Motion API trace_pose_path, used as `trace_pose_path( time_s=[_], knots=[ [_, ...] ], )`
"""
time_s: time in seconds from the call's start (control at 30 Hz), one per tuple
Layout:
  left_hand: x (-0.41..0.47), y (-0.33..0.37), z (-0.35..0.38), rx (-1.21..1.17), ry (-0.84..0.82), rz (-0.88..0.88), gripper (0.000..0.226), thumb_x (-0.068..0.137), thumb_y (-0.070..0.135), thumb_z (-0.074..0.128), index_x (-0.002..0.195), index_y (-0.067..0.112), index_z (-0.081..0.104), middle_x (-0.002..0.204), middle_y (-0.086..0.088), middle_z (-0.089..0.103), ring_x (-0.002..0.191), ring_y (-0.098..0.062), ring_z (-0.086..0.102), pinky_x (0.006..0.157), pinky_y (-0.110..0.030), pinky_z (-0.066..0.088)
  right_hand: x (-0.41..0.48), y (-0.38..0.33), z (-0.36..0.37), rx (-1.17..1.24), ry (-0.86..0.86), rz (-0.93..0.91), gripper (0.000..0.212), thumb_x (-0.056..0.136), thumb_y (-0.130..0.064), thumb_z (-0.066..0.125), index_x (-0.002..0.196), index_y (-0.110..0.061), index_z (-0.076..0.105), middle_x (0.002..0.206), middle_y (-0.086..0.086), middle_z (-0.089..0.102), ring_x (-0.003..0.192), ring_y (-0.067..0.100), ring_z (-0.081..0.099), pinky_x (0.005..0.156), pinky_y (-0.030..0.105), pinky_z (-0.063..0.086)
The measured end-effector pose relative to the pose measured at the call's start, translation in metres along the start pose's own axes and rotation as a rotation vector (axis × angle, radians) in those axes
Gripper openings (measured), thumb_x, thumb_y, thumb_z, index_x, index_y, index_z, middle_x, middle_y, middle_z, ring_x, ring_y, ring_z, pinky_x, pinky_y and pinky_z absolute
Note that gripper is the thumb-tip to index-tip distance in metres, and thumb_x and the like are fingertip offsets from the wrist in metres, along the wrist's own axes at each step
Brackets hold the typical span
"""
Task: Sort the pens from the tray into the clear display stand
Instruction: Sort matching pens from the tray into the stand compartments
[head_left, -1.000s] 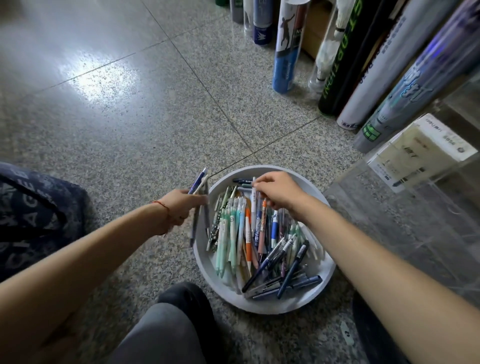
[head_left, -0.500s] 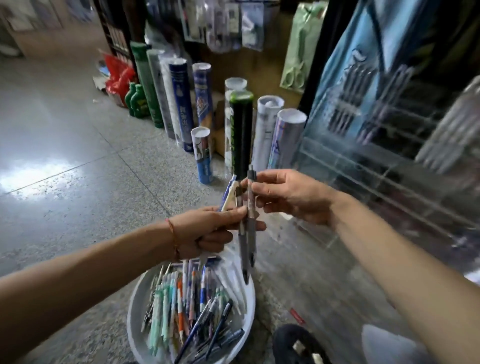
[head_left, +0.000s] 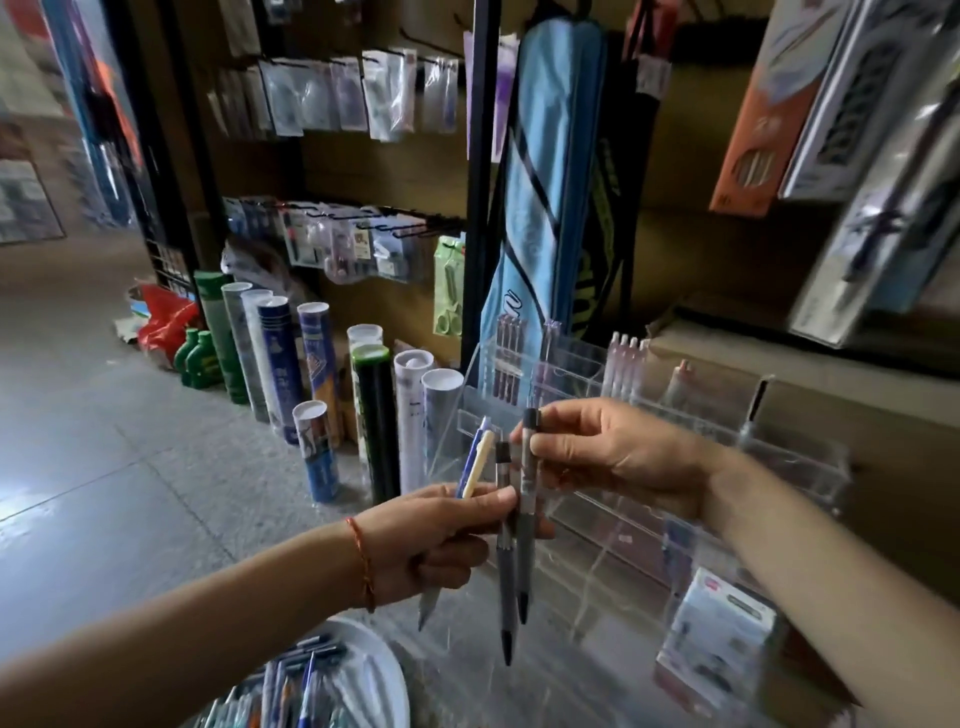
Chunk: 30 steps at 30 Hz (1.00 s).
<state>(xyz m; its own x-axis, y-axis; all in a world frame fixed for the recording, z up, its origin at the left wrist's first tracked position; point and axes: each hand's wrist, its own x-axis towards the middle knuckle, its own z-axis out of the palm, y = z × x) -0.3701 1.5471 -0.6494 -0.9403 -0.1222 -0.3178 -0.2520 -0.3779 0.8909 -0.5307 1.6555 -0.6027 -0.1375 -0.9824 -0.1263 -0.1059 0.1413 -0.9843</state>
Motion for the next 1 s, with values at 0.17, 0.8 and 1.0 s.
trace_pose_path(
  time_s=[0.17, 0.8, 1.0],
  knots=[
    [0.004, 0.002, 0.029, 0.026, -0.090, -0.026, 0.030, 0.078, 0.026, 0.049, 0.100, 0.013, 0.064, 0.106, -0.003, 0.071, 0.031, 0.001, 0.023, 0.031, -0.009, 0.018, -0.026, 0.003, -0.012, 0.062, 0.064, 0.030, 0.029, 0.071, -0.020, 0.065, 0.097, -0.007, 0.061, 0.082, 0.004, 0.065, 0.071, 0.011, 0.060, 0.064, 0.020, 0.053],
    [0.084, -0.011, 0.040, 0.031, 0.266, 0.062, 0.020, 0.096, 0.016, 0.045, 0.100, 0.002, 0.059, 0.080, -0.003, 0.072, 0.028, -0.002, 0.023, 0.030, -0.008, 0.019, -0.052, 0.035, -0.103, -0.531, 1.238, -0.347, 0.017, 0.088, -0.005, 0.058, 0.093, -0.020, 0.052, 0.091, 0.003, 0.060, 0.080, 0.025, 0.064, 0.064, 0.034, 0.055],
    [0.110, -0.003, 0.040, -0.017, 0.236, 0.085, 0.017, 0.096, 0.016, 0.046, 0.096, 0.003, 0.057, 0.078, -0.003, 0.072, 0.027, -0.002, 0.024, 0.029, -0.008, 0.020, -0.043, 0.040, -0.099, -0.740, 1.259, -0.409, 0.013, 0.090, -0.005, 0.056, 0.102, -0.008, 0.058, 0.091, 0.001, 0.060, 0.082, 0.022, 0.062, 0.070, 0.035, 0.054]
  ],
)
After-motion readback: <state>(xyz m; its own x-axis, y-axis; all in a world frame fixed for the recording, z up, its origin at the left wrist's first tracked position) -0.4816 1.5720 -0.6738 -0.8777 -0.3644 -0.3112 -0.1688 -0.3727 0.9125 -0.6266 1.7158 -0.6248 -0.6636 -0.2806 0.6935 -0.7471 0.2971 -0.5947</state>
